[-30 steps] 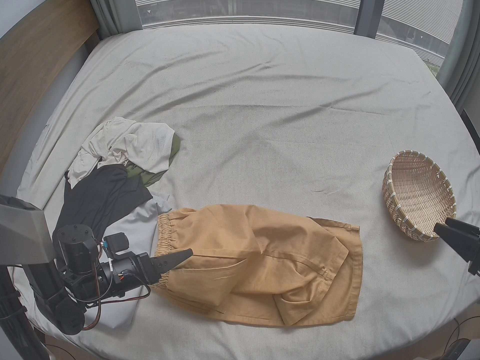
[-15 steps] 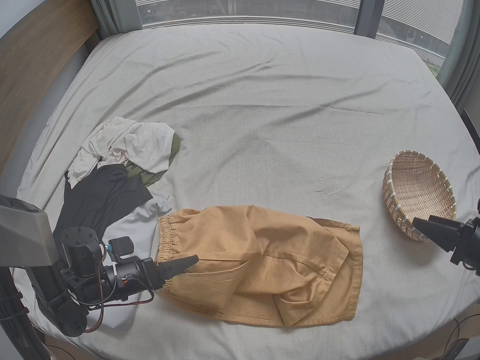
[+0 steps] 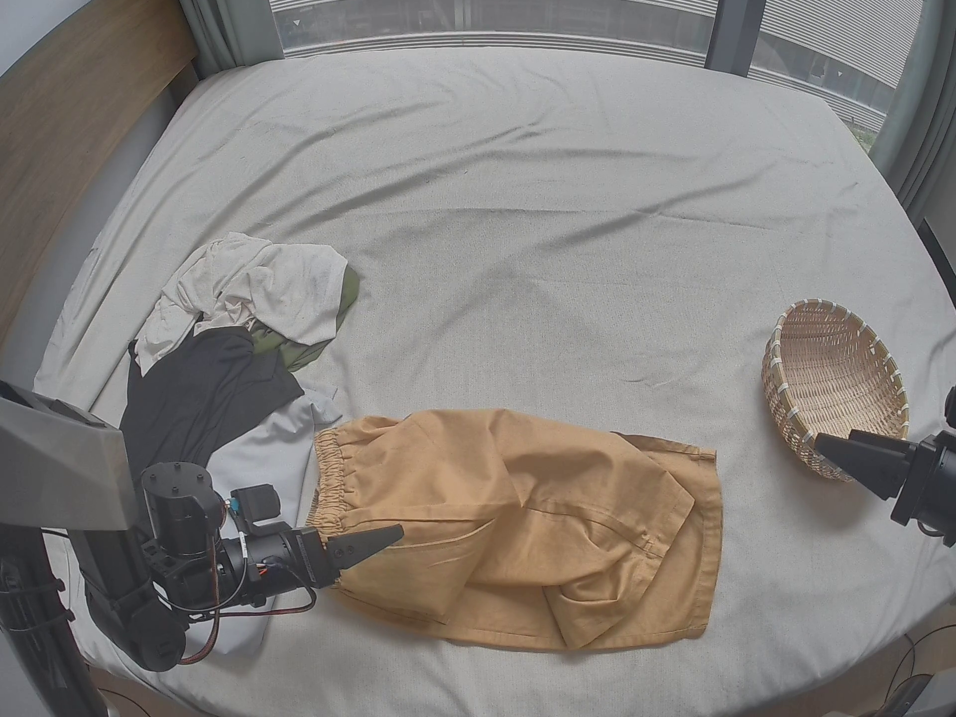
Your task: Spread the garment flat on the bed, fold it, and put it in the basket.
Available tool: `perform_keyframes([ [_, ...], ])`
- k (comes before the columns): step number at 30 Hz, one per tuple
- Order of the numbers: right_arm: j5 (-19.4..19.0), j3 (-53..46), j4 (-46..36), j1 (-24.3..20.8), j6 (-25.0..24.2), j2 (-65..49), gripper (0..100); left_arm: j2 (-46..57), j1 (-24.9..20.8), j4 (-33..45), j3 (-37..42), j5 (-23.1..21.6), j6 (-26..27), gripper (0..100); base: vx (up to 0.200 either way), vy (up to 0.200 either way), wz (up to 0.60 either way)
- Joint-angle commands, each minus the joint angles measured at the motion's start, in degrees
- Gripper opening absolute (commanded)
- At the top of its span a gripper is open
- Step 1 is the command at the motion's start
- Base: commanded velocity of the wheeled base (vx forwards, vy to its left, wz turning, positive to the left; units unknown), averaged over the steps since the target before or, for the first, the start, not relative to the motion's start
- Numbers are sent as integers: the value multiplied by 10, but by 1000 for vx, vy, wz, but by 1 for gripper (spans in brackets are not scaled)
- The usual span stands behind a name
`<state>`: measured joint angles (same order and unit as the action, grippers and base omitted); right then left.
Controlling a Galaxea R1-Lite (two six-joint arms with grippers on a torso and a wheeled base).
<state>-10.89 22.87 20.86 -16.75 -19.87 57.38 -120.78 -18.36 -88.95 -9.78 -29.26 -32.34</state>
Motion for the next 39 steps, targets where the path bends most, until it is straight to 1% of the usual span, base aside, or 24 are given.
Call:
perform_keyframes([
  [1,0,3,1,1,0,4,100,-1,-2,-1,1,0,0,100,0,0,0],
  [2,0,4,1,1,0,5,100,-1,-4,-2,1,-3,0,100,0,0,0],
  [3,0,5,1,1,0,5,100,-2,-4,-2,1,-3,0,0,0,0,0],
  [7,1,11,1,1,-3,7,100,0,-3,-2,-2,-4,-1,0,0,0,0],
  [14,0,23,1,1,-25,28,100,13,9,-2,-36,-3,-1,0,0,0,0],
  [20,-1,10,1,-4,-46,54,100,57,10,-1,-67,-4,-11,0,0,0,0],
  [22,-5,2,1,-4,-52,66,100,67,10,-2,-72,-4,-11,0,0,0,0],
  [24,-17,-5,4,-4,-57,79,100,82,10,-2,-81,-4,-11,0,0,0,0],
  [26,-35,-15,19,-4,-70,93,100,94,11,-1,-87,-4,-16,0,0,0,0],
  [28,-35,-15,19,-4,-70,93,100,94,11,-1,-87,-4,-16,0,0,0,0],
  [29,-45,-33,63,-6,-96,118,100,104,9,-1,-90,-5,-25,0,0,0,0],
  [30,-45,-33,63,-6,-96,118,100,104,9,-1,-90,-5,-25,0,0,0,0],
  [31,-45,-47,96,-15,-109,143,100,101,7,-1,-91,-4,-33,0,0,0,0],
  [32,-44,-55,108,-21,-112,151,100,100,8,-2,-90,-4,-33,0,0,0,0],
  [36,-44,-83,122,-39,-117,169,100,98,16,-2,-89,-4,-36,0,0,0,0],
  [39,-45,-91,124,-49,-132,186,100,99,20,-2,-80,-4,-36,0,0,0,0],
])
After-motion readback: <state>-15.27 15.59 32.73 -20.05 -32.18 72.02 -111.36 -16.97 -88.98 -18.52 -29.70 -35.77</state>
